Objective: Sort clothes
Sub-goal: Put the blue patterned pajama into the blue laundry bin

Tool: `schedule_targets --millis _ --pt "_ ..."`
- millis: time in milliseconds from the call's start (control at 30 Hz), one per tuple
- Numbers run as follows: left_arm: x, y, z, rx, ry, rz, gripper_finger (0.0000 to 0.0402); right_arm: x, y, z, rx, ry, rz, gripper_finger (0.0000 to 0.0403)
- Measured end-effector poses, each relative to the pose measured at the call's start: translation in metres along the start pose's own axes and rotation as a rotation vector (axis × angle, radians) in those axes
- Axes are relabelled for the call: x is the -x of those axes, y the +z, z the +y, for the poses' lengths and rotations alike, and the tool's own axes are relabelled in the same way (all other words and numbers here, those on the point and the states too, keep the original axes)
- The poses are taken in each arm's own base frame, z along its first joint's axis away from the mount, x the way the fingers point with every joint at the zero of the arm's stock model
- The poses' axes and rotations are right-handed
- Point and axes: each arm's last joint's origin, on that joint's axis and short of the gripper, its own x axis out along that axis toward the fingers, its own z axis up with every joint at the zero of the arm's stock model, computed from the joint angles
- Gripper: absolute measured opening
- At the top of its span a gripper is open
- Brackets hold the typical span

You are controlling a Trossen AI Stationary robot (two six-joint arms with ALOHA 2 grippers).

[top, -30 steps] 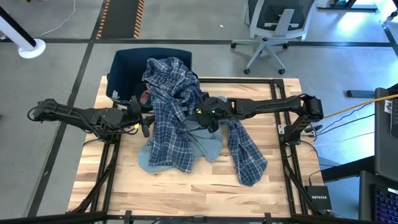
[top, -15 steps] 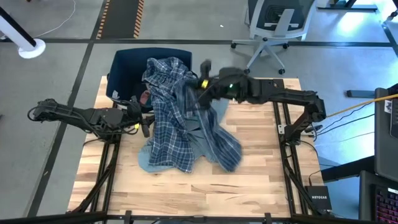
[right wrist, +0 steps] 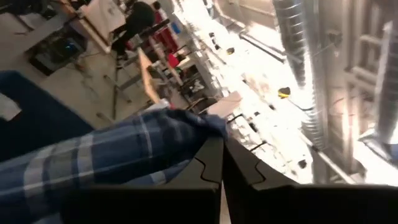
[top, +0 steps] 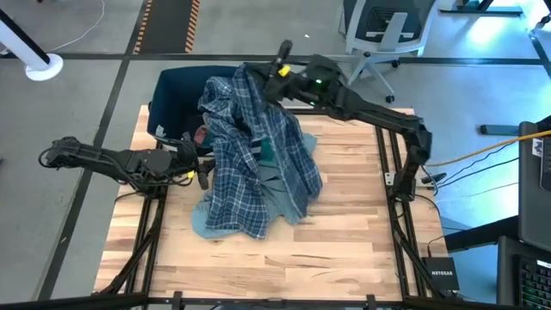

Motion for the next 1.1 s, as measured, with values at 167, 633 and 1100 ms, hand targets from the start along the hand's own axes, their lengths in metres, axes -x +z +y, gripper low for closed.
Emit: schedule_targets --millis 167,633,1100 --pt "0.0 0.0 0.0 -0.012 0.001 0.001 0.0169 -0.032 -0.024 0.025 -0.034 0.059 0.013 0.0008" --pt "0.0 -0.001 0.0 -0.018 0.0 0.004 0.0169 -0.059 -0.057 0.077 -0.083 0.206 0.201 0.0095" --pt "0.0 0.0 0.0 -0.018 0.0 0.005 0.0169 -0.009 -0.048 0.06 -0.02 0.526 0.445 0.0213"
